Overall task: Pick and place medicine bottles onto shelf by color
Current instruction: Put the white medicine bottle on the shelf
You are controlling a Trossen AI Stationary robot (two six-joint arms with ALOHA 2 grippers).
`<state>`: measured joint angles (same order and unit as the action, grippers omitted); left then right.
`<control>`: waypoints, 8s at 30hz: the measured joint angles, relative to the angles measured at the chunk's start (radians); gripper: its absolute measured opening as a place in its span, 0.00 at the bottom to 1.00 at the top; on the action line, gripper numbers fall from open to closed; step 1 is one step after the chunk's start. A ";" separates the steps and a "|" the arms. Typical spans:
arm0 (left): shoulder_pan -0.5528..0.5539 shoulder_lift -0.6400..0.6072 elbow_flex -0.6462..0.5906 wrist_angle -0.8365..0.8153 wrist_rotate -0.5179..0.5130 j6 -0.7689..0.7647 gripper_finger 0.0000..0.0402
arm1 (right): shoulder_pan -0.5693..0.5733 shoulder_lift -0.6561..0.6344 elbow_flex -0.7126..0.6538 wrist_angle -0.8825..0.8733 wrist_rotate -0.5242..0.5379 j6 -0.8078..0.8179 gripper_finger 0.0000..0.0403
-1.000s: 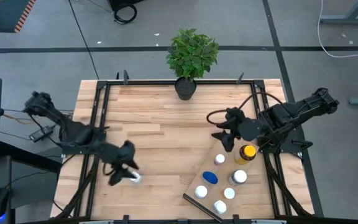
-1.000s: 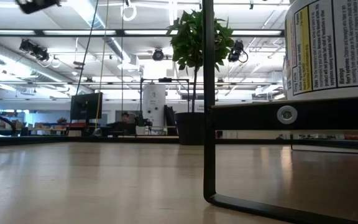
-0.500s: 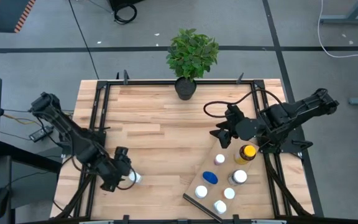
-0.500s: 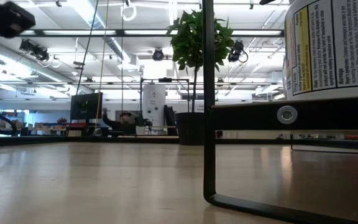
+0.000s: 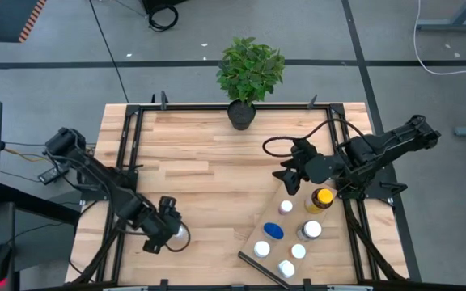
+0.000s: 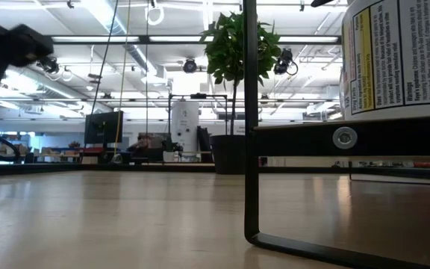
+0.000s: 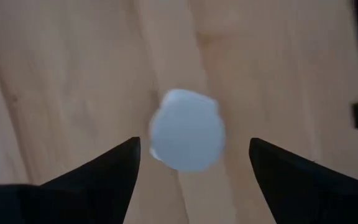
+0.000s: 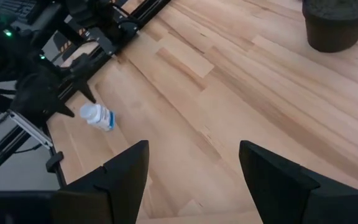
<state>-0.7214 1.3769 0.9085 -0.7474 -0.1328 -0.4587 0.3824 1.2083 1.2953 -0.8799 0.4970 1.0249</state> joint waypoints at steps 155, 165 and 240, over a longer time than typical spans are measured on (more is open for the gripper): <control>0.435 -0.175 0.200 0.053 -0.039 -0.271 0.78 | -0.363 0.529 -0.074 0.322 -0.466 -0.819 0.79; 0.436 -0.174 0.200 0.057 -0.051 -0.316 0.78 | -0.366 0.528 -0.074 0.320 -0.457 -0.867 0.79; 0.439 -0.174 0.200 0.063 -0.152 -0.263 0.78 | -0.058 -0.057 -0.391 -0.164 -0.228 -0.145 0.48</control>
<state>-0.2825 1.2034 1.1088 -0.6846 -0.2852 -0.7222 0.3243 1.1512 0.9042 -1.0442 0.2687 0.8802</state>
